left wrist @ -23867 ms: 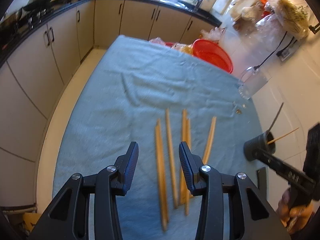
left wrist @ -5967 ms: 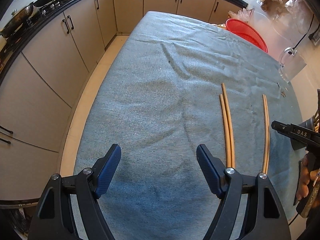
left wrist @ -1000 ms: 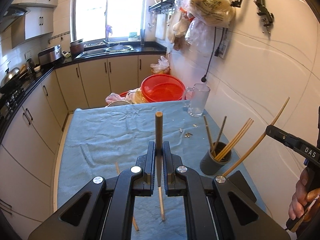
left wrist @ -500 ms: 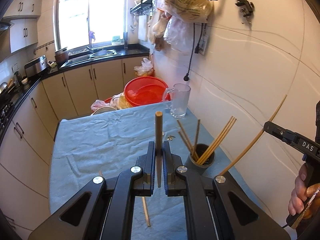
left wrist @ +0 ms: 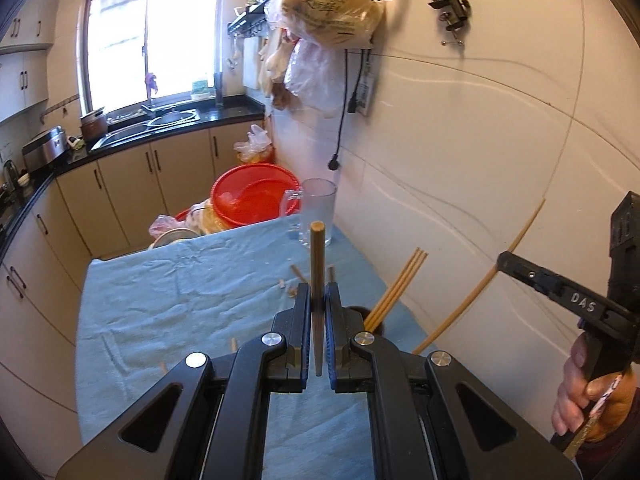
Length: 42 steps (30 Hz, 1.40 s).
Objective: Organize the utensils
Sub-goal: 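Carry the upright chopstick with the right gripper over the black holder, then lower the chopstick into the black holder and open the right gripper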
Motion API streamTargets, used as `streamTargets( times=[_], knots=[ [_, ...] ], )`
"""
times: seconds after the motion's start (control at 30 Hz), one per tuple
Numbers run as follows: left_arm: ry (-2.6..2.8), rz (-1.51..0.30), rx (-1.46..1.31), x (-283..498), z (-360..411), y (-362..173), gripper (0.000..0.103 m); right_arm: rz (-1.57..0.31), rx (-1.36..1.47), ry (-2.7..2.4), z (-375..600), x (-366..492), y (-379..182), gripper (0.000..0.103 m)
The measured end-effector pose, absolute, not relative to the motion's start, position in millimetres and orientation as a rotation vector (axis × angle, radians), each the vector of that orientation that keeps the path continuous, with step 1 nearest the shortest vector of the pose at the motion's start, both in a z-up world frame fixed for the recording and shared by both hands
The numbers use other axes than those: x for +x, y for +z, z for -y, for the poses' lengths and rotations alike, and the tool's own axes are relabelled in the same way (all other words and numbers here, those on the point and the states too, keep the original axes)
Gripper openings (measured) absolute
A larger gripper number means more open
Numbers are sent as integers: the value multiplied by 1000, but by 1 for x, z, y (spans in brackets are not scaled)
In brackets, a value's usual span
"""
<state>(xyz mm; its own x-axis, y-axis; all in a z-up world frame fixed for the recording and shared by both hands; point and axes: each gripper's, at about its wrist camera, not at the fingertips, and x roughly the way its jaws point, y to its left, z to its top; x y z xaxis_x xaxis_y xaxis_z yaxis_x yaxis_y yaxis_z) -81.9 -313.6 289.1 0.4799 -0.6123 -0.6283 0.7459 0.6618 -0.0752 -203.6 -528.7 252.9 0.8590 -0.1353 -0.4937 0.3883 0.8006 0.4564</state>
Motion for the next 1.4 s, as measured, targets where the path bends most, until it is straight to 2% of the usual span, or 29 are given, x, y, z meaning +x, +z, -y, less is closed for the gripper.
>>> streamTargets(
  times=[0.37,0.87,1.4],
  knots=[
    [-882,-676,209,-79,359,296,6,-451,562,-310,551,-182,252,8],
    [-855,-776,281,-52,403,244,6,-589,489,-273,547,-118,212,8],
    [-794,-804,313,-36,404,216,7,-690,473,-277,552,-94,179,8]
  ],
)
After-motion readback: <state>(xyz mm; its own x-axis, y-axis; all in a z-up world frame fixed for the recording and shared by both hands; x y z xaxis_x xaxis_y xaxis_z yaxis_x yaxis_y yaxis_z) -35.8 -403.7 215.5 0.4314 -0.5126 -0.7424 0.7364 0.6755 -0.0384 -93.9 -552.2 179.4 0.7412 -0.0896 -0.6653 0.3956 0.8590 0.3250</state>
